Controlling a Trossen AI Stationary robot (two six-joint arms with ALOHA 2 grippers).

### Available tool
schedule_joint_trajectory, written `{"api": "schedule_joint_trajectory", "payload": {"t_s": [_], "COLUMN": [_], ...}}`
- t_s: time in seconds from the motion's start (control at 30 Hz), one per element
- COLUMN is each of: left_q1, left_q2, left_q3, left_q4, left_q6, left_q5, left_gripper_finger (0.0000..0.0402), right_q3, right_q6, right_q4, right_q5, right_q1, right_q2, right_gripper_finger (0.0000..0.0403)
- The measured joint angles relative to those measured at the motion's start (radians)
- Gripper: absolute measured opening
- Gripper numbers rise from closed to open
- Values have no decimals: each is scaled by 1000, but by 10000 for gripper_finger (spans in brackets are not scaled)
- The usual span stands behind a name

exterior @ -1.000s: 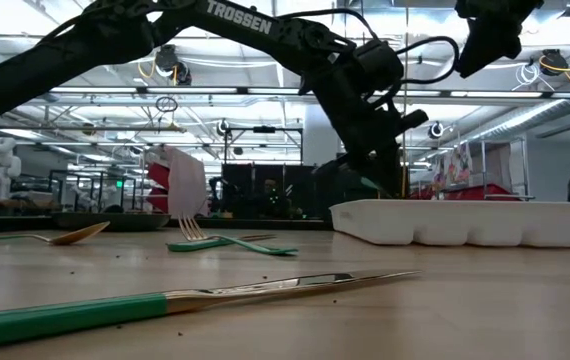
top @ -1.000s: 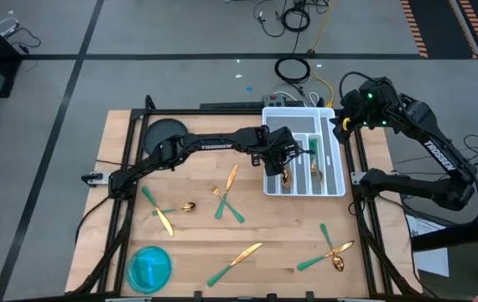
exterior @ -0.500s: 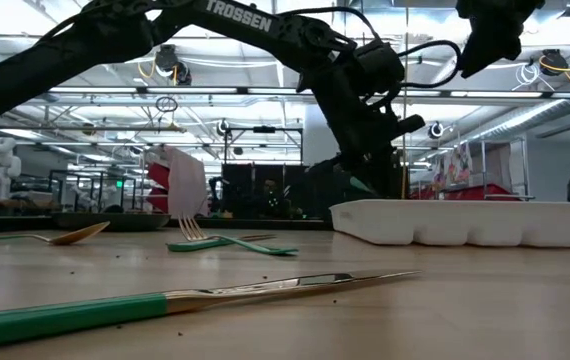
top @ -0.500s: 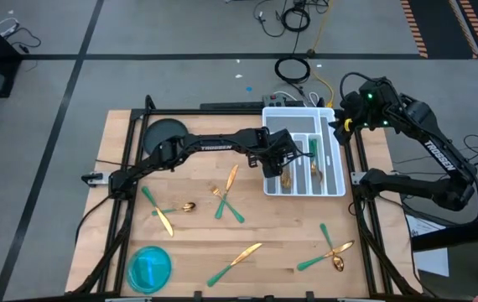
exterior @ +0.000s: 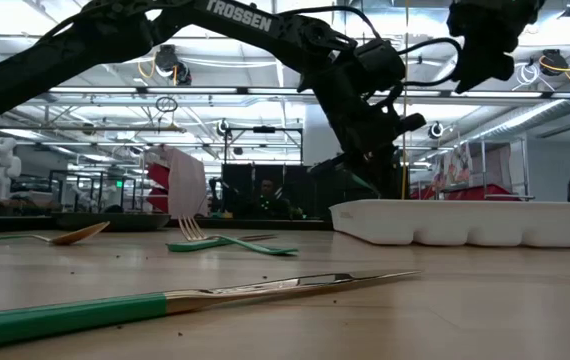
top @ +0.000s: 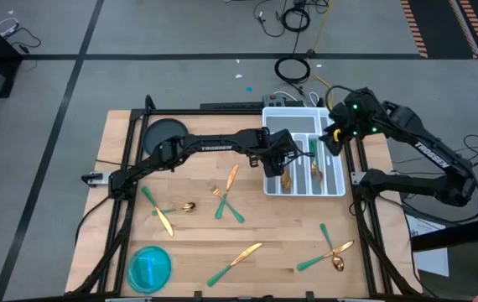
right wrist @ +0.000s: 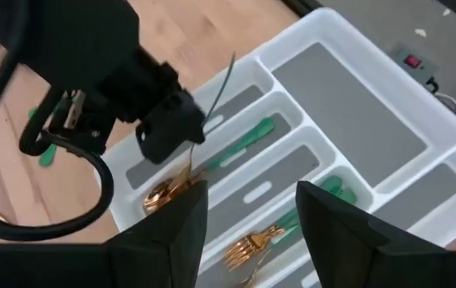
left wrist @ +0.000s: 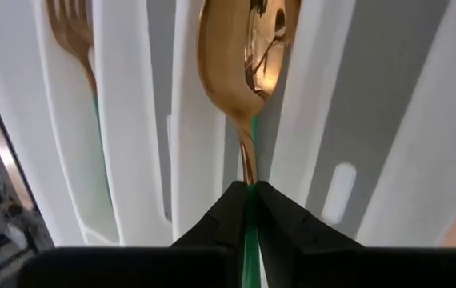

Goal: Sort silverware
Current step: Put the top green spoon into the silverware tray

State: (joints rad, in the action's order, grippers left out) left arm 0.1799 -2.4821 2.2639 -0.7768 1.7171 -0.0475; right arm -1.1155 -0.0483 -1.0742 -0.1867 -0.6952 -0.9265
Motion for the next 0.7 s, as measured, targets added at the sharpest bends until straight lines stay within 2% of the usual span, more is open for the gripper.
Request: {"api": "schedule_joint_trajectory", "payload": {"t_s": [0.2,0.37,0.57,0.7], "left_q1": [-1,-4,-13,-18], "left_q2": [0,0,0,0], "left_q3": [0,0,0,0], "left_q4": [5,18,73,89], "left_q6": [-7,-15,-214,-267], "left_q5": [-32,33,15,11], "left_gripper_finger": [30,30,30,30], "right_q3": [23,23,23,23], "right_q6": [5,5,6,3], "right_q4": [16,34,34,35], "right_q5": [0,0,1,1], "right_q1": [4,3,3,3], "right_q2": [2,28,63,75], "right_gripper_finger": [192,194,193,192]}}
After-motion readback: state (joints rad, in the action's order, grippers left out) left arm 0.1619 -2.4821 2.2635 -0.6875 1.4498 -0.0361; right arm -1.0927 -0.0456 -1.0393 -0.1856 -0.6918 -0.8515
